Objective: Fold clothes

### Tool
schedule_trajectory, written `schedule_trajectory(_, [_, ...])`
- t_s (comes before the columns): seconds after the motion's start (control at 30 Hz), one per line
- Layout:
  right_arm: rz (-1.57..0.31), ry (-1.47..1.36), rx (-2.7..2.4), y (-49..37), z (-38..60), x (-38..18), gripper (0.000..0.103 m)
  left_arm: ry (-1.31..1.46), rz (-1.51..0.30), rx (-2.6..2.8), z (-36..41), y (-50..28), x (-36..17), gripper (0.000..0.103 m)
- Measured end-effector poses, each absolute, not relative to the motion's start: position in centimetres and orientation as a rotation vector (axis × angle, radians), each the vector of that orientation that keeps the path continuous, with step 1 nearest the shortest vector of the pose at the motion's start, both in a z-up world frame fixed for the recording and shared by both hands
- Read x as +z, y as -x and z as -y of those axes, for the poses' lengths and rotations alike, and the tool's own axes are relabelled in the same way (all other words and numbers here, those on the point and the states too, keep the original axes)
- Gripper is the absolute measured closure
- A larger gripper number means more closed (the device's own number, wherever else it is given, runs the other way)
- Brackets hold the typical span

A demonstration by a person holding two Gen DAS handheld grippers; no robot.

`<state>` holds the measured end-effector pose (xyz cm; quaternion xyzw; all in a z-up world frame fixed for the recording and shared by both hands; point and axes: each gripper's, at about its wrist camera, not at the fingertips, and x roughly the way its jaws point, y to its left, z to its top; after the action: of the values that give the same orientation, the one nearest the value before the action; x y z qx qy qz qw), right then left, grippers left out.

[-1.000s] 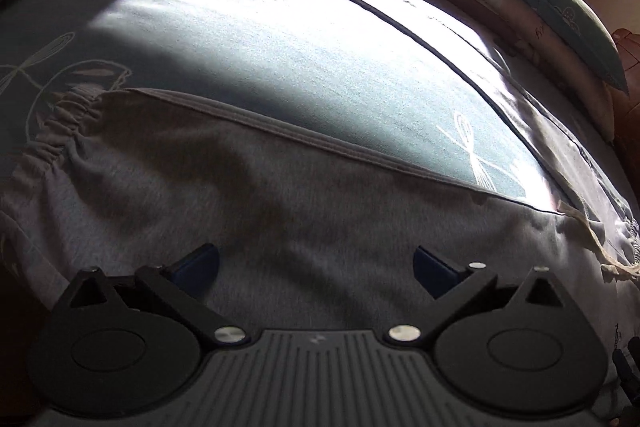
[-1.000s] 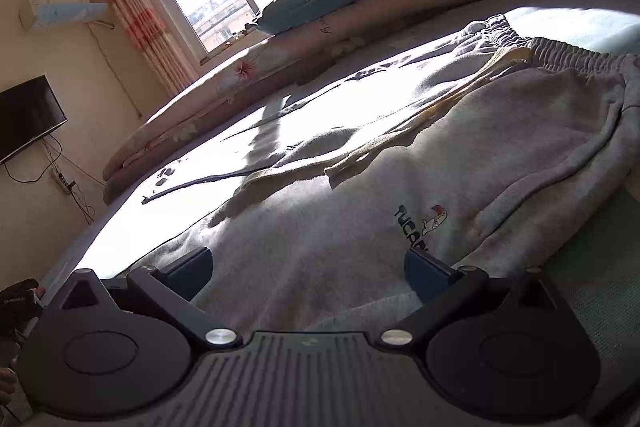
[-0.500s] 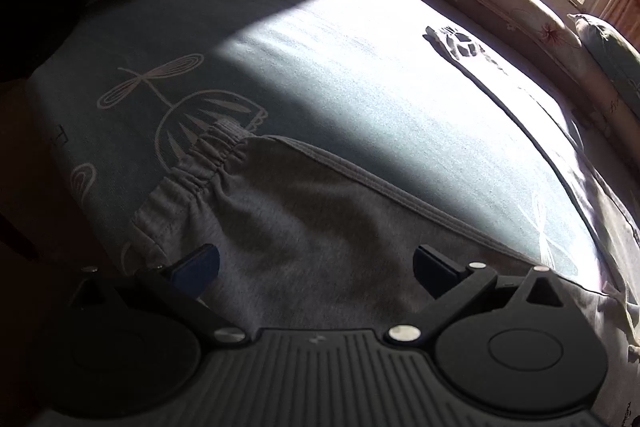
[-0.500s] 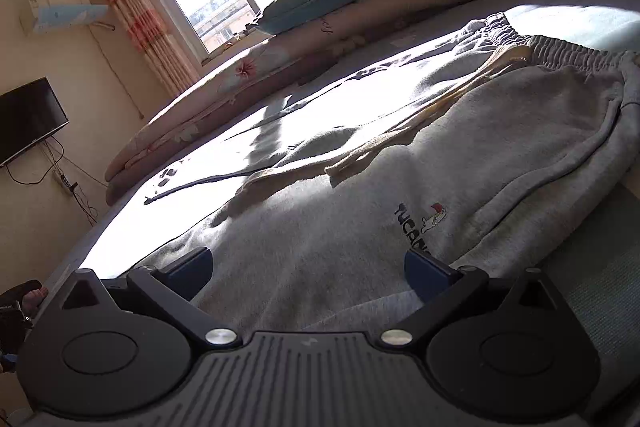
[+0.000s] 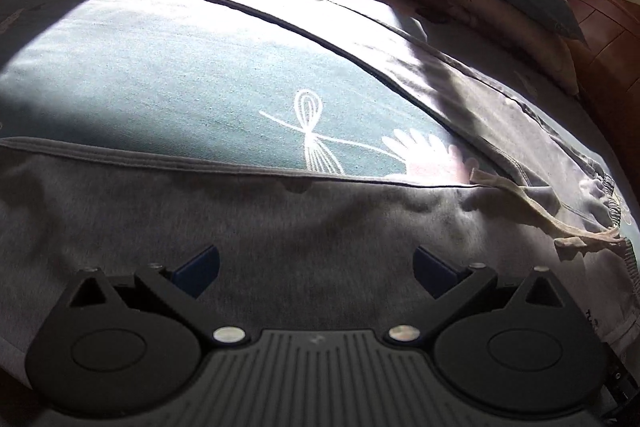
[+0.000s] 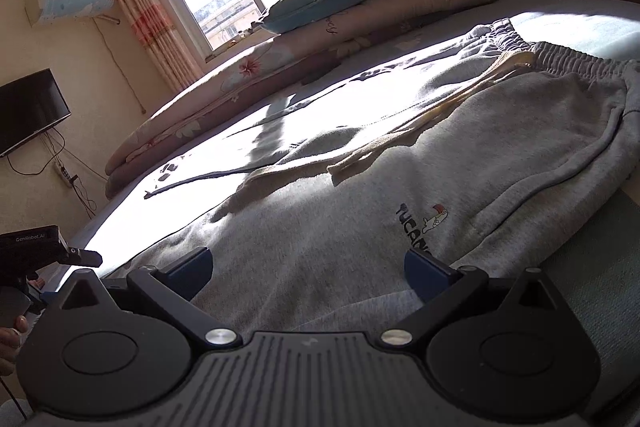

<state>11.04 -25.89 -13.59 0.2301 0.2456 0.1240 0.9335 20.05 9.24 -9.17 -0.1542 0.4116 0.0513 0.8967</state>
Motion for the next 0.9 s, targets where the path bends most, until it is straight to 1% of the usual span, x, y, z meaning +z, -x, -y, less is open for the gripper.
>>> schedule_trajectory(0.1, [-0.500,-0.493,0.266,-11.0,26.3,-13.7,0.000,0.288,-0.849,0.145,-9.2,-19.9,-9.7,0.001])
schedule_trajectory(0.3, [-0.497,-0.501,0.276,-10.9,26.5,-13.7,0.000,0.343,-0.884,0.340,-13.6,-18.7,-11.2,0.001])
schedule_trajectory(0.43, [-0.496,-0.512,0.276,-10.9,26.6,-13.7,0.000,0.349,-0.880,0.328,-14.4,-17.9,-11.0,0.001])
schedule_trajectory(0.57, [-0.491,-0.503,0.269,-10.8,26.4,-13.7,0.000,0.355,-0.857,0.243,-12.7,-17.7,-9.6,0.001])
schedule_trajectory(0.7, [-0.483,-0.495,0.257,-10.7,26.2,-13.8,0.000,0.303,-0.829,0.121,-9.2,-18.2,-8.0,0.001])
schedule_trajectory(0.9, [-0.476,-0.514,0.256,-10.7,26.3,-13.9,0.000,0.174,-0.850,0.002,-3.1,-19.5,-8.1,0.001])
